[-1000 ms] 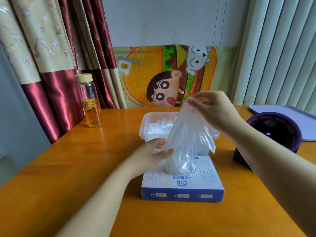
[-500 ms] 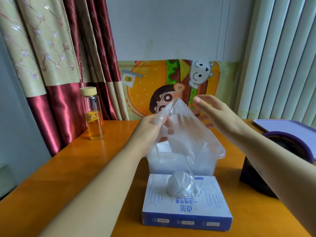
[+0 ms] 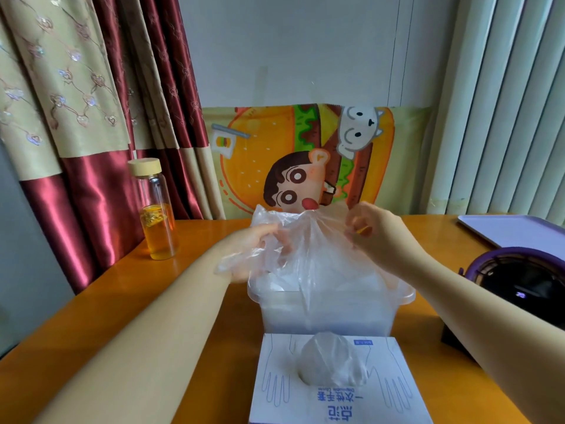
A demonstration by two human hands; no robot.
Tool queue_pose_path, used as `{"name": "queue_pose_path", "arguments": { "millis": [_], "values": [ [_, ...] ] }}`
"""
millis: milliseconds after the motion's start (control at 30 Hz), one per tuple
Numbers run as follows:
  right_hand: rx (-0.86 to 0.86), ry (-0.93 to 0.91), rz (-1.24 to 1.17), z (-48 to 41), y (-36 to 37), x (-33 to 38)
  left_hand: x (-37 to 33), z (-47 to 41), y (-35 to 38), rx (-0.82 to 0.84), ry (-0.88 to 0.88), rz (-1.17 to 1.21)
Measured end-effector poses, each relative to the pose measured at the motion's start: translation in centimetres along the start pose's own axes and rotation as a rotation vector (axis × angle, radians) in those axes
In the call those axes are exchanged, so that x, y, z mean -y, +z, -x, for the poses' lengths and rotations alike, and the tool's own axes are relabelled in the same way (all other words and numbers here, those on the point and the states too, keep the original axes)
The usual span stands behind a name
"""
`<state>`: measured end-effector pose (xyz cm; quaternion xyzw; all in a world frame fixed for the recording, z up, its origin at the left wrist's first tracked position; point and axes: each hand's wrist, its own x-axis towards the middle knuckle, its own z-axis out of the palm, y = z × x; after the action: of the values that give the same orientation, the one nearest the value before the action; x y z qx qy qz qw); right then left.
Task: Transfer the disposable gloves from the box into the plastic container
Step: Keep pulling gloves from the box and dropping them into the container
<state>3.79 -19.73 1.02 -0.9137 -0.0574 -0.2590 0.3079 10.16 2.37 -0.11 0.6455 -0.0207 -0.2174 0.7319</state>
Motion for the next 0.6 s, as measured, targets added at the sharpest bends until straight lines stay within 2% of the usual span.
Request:
{"name": "queue_pose_path", "arguments": {
  "millis": [67, 133, 200, 267, 333, 367, 400, 433, 500, 600],
  "values": [
    [0.085, 0.012, 0.126, -0.3, 0.5, -1.2, -0.2, -0.6, -0.4, -0.022, 0.026, 0.045],
    [0.176, 0.046, 0.215, -0.4, 0.9, -2.0, -0.6, -0.5, -0.6, -0.170, 0.062, 0.009],
    [0.250, 0.091, 0.290, -0.5, 1.0, -2.2, -1.0, -0.5, -0.9, -0.331, 0.103, -0.130],
    [0.317, 0.121, 0.379, -0.7, 1.1, -2.4, -1.3, -0.6, -1.4, -0.512, 0.253, -0.509],
    [0.368, 0.120, 0.475, -1.0, 1.3, -2.6, -1.9, -0.1, -0.8, -0.627, 0.584, -0.870],
    [0.388, 0.115, 0.508, -1.0, 1.3, -2.6, -2.2, 0.6, 0.3, -0.567, 0.743, -0.958],
    [0.401, 0.107, 0.536, -1.0, 1.4, -2.6, -2.5, 1.0, 1.6, -0.431, 0.842, -1.037],
    [0.412, 0.097, 0.564, -1.0, 1.5, -2.5, -2.6, 1.0, 2.9, -0.259, 0.869, -1.136],
    [0.426, 0.078, 0.620, -1.0, 1.4, -2.4, -2.1, 0.6, 5.3, 0.038, 0.692, -1.386],
    [0.480, 0.070, 0.706, -0.8, 1.1, -2.3, -0.8, -0.9, 6.8, 0.281, 0.185, -1.792]
  ]
}}
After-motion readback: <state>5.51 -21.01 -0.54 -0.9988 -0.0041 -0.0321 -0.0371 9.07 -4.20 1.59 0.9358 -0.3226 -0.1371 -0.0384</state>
